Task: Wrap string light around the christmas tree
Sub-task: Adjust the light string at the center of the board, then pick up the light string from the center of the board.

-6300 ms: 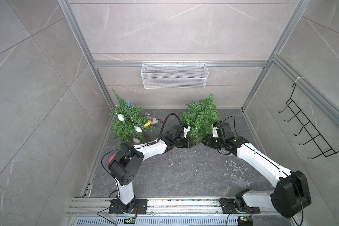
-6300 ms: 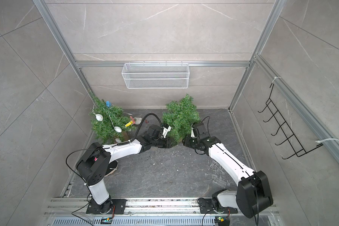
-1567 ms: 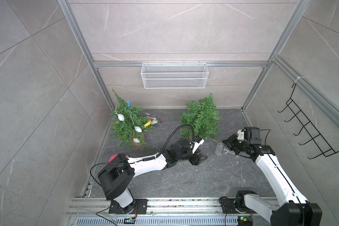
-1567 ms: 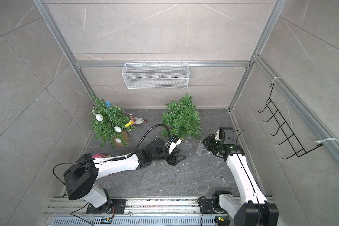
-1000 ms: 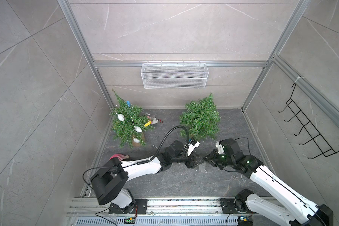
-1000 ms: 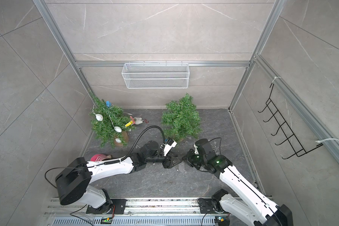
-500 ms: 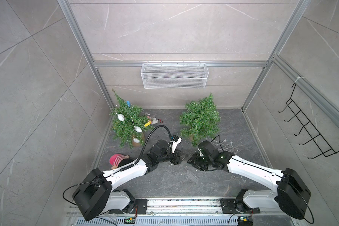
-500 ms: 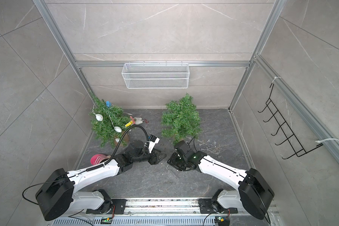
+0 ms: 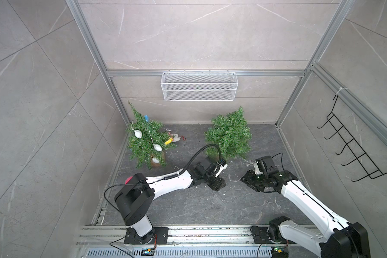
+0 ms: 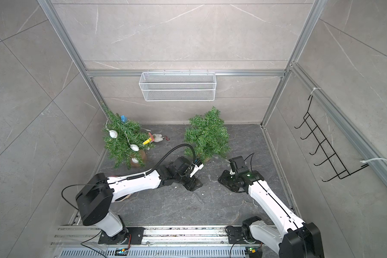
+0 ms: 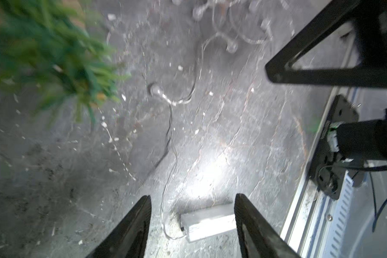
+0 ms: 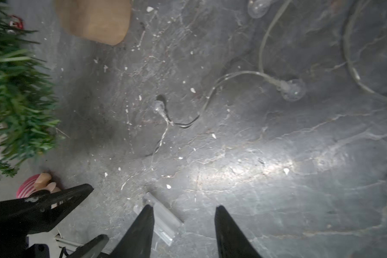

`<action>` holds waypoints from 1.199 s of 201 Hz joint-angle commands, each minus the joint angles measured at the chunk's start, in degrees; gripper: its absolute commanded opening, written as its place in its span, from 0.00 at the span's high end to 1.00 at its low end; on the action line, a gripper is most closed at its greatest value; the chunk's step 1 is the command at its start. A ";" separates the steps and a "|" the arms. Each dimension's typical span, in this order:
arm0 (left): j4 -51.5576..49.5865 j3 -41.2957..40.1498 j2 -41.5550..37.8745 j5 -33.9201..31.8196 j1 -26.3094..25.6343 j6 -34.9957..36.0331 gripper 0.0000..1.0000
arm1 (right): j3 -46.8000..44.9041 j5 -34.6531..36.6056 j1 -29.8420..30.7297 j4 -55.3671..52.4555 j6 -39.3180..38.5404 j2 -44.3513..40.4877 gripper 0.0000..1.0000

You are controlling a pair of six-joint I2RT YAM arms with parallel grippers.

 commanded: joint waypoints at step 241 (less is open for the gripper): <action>-21.93 10.75 -1.55 5.85 1.92 6.18 1.00 | 5.32 6.91 -7.85 -0.49 -15.78 5.34 0.55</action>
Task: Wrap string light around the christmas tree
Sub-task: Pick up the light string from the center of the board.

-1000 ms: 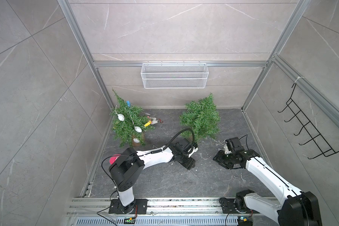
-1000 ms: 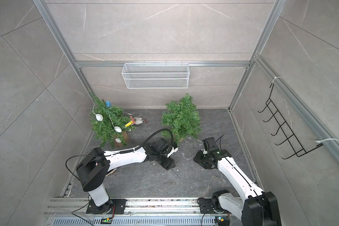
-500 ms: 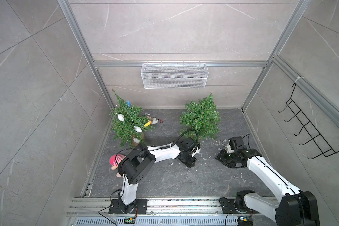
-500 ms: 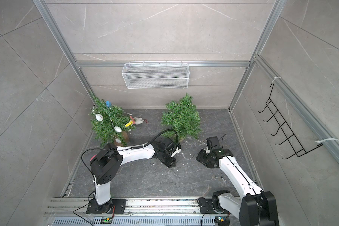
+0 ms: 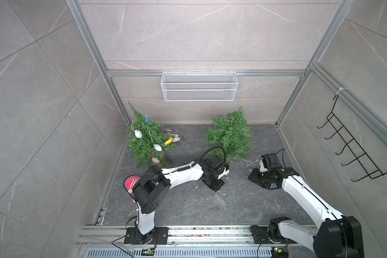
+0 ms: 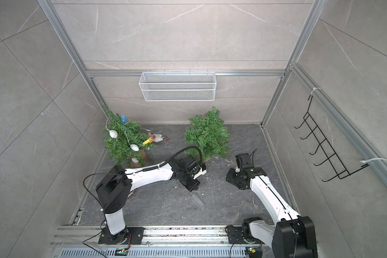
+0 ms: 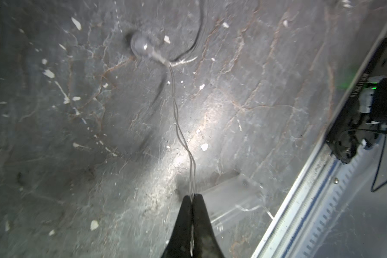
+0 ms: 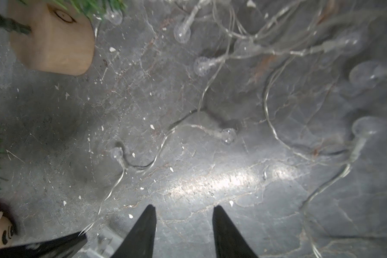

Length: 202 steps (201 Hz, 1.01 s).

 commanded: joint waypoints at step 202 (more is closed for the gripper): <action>-28.13 40.91 -23.22 -21.95 10.51 17.02 1.00 | -6.65 2.63 16.54 29.00 -34.40 -0.89 0.58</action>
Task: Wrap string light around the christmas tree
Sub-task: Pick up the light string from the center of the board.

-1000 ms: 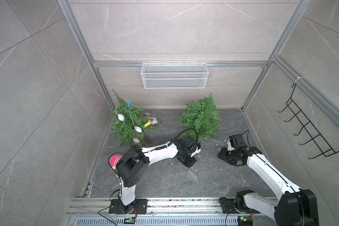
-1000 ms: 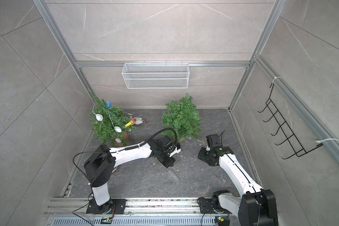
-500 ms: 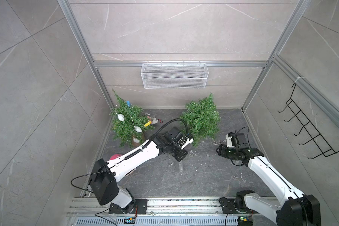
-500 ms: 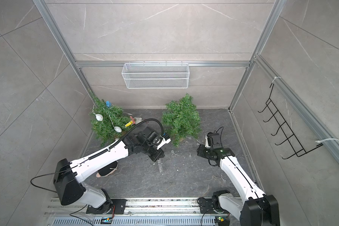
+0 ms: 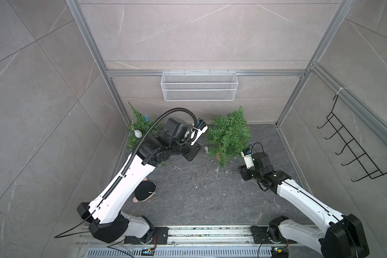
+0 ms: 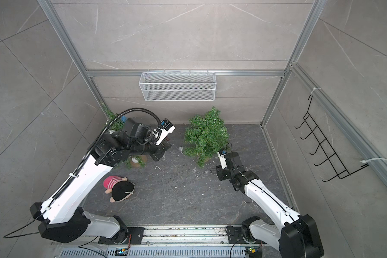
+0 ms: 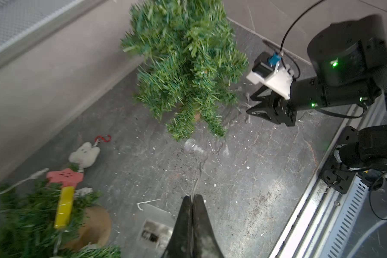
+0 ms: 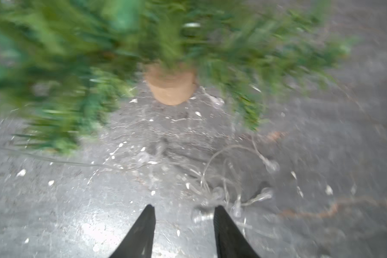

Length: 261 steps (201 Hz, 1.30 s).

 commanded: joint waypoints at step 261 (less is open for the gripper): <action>2.75 21.57 1.67 -9.98 -0.22 8.90 1.00 | 8.71 14.88 27.62 43.76 3.04 20.18 0.71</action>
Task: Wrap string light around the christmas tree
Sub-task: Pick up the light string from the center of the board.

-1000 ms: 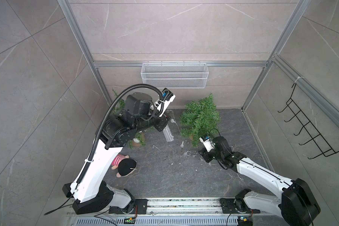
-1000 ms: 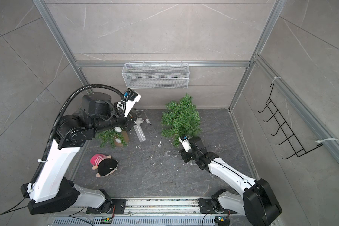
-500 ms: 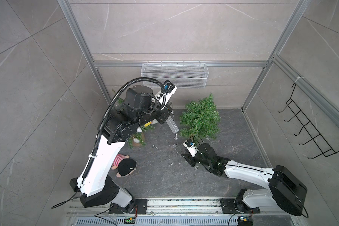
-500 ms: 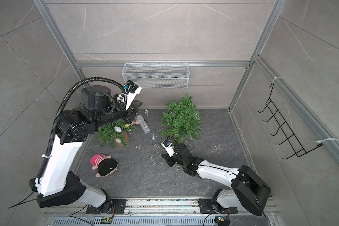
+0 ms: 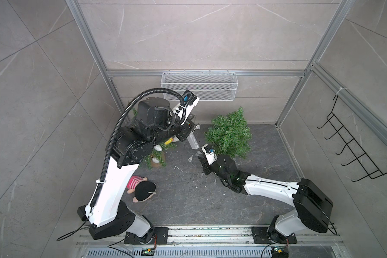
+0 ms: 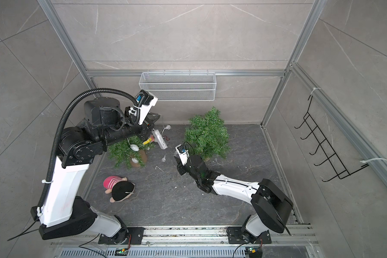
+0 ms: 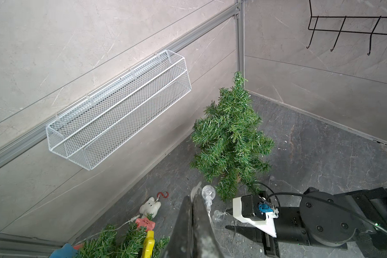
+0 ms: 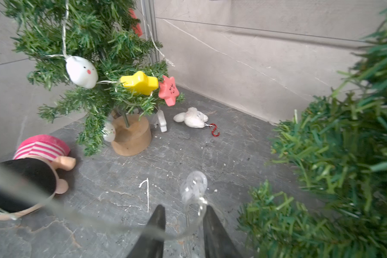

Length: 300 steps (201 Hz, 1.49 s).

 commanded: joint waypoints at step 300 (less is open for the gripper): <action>3.18 2.70 -2.35 -1.26 -0.19 3.54 1.00 | -4.80 5.83 3.12 29.85 1.98 20.14 0.45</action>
